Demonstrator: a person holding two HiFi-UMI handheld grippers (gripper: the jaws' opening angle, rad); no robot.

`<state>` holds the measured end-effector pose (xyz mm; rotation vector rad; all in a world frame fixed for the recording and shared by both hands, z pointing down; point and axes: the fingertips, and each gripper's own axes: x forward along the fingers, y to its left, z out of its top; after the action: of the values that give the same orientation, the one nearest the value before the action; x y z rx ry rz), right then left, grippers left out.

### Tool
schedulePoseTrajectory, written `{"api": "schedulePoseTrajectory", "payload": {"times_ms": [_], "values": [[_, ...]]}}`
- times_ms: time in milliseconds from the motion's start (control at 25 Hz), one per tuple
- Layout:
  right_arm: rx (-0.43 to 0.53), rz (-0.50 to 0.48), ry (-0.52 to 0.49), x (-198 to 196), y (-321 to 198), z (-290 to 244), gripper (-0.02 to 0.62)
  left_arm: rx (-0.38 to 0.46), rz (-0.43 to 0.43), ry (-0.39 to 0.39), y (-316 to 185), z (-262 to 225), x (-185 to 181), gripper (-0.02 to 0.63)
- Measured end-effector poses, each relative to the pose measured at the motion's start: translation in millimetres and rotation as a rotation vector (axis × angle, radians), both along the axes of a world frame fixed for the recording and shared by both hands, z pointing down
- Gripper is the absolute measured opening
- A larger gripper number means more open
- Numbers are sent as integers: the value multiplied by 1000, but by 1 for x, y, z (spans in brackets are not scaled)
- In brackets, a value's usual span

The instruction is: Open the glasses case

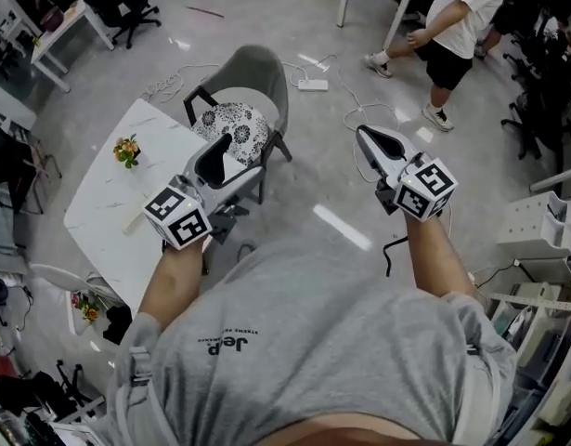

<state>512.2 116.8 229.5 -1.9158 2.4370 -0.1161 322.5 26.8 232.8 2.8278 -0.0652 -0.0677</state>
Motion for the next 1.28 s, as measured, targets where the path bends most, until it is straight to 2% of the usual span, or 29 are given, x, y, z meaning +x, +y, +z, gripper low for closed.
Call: {"api": "schedulePoseTrajectory", "payload": {"times_ms": [280,520,760,960,1280], "values": [[3,78,19,-11,-18,-12,3,40,58,-9,-33,-5,-8,469],[-7,56,68,-22,-59,-24,3,37,4,10,-72,-1,-24,469],[-42,-59,89,-53,-127,-18,3,10,-121,-9,-116,19,-63,469],[-76,-190,97,-96,-206,3,3,-35,-246,-65,-165,58,-109,469],[-121,-443,137,-222,-303,75,3,-111,-488,-161,-201,156,-229,469]]}}
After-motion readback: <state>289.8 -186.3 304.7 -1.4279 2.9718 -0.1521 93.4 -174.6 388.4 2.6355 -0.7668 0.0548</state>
